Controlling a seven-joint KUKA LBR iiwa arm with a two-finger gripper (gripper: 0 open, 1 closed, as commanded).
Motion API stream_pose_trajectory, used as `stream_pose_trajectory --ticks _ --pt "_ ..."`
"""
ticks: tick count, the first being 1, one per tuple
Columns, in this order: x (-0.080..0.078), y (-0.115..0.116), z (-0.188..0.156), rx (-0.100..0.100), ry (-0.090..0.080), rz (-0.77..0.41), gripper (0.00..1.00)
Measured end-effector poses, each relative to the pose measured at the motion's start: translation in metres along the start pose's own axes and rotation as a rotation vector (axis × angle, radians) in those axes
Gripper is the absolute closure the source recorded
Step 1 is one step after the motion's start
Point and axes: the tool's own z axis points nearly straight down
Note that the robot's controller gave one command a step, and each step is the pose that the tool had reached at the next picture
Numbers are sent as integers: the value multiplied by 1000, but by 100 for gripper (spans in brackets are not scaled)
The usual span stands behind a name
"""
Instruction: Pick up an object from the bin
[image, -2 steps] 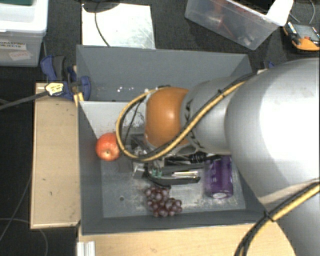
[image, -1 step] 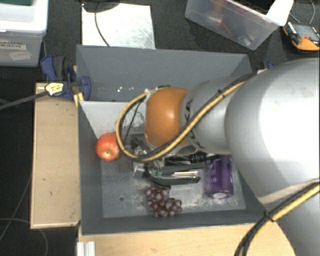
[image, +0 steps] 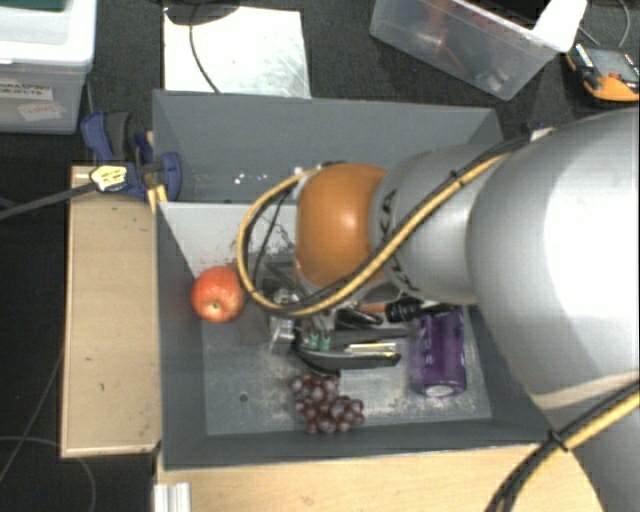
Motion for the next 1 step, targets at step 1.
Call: stream_pose_trajectory --ticks 1 --pt "-3 1 -34 -4 -11 1 100"
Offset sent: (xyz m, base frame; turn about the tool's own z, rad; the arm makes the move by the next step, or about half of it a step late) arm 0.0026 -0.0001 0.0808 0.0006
